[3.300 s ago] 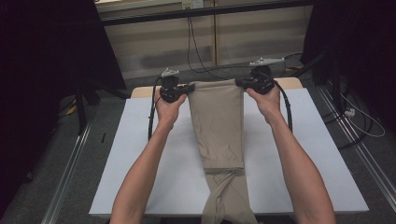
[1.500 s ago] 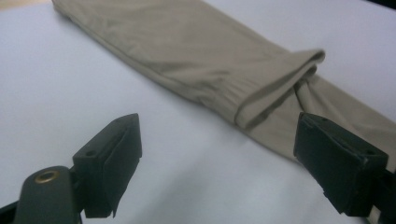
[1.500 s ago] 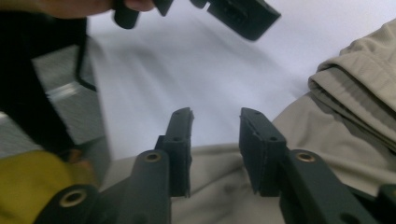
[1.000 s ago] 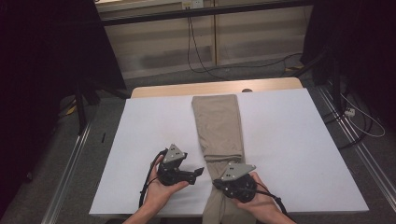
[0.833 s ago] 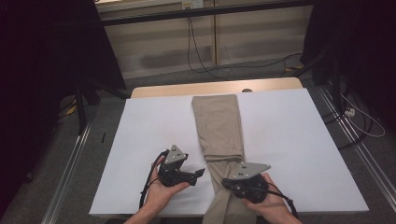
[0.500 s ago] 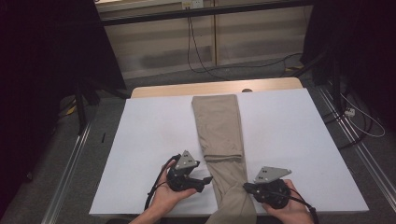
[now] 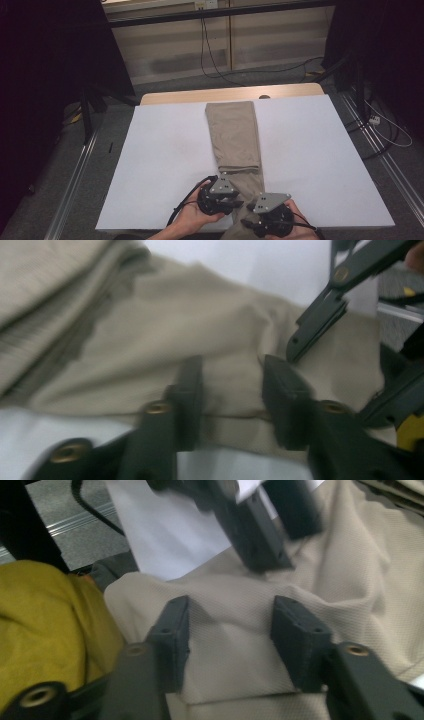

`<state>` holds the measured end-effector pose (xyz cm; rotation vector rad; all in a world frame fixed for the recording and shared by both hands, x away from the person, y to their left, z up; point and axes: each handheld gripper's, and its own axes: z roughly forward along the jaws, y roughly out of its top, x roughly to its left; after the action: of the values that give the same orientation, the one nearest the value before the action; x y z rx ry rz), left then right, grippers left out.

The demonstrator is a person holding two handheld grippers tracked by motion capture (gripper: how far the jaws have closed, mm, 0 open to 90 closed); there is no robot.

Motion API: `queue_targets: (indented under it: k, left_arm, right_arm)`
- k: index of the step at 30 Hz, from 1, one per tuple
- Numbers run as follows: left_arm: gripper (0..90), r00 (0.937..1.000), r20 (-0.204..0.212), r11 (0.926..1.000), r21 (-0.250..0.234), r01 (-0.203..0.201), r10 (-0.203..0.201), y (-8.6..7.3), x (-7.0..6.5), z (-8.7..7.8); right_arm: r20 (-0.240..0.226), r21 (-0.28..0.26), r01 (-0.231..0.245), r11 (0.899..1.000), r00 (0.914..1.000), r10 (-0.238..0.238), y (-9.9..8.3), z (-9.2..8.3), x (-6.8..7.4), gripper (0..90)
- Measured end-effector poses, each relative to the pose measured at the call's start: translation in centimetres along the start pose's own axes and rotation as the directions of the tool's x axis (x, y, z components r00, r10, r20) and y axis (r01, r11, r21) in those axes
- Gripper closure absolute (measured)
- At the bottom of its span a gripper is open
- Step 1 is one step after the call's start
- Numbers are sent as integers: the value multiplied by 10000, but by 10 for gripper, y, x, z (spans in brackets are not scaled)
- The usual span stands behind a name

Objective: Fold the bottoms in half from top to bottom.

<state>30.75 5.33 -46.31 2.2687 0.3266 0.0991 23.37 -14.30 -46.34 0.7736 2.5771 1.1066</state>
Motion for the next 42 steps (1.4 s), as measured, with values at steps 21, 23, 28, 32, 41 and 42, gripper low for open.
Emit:
queue_targets:
  k: [21, 23, 28, 32, 41, 42]
  left_arm:
    - [900, 9703, -273, 9580, -1673, 2328, -2406, 39, 57, -27]
    - [900, 9608, -448, 9467, -1893, 2608, -2736, 42, 70, -26]
    - [900, 9406, -542, 9269, -1979, 3189, -3351, 48, 95, -18]
    - [900, 9283, -743, 9180, -1958, 3448, -3644, 48, 105, -9]
    - [900, 9103, -850, 9024, -1972, 3831, -4050, 45, 120, -3]
    - [900, 9063, -876, 8988, -1985, 3908, -4134, 45, 123, -2]
  right_arm:
    - [44, -1962, -1046, 9750, 9942, 1076, 56, -22, -55, 900]
    - [-34, -1985, -1265, 9719, 9917, 1284, 54, -19, -58, 898]
    - [890, -1619, -1565, 9743, 9810, 1724, 42, -1, -68, 463]
    - [575, -977, -1274, 9870, 9894, 1334, 38, 21, -70, 432]
    - [753, -1364, -1514, 9790, 9838, 1626, 56, 22, -78, 874]
    - [640, -1663, -1711, 9711, 9809, 1838, 63, 17, -84, 878]
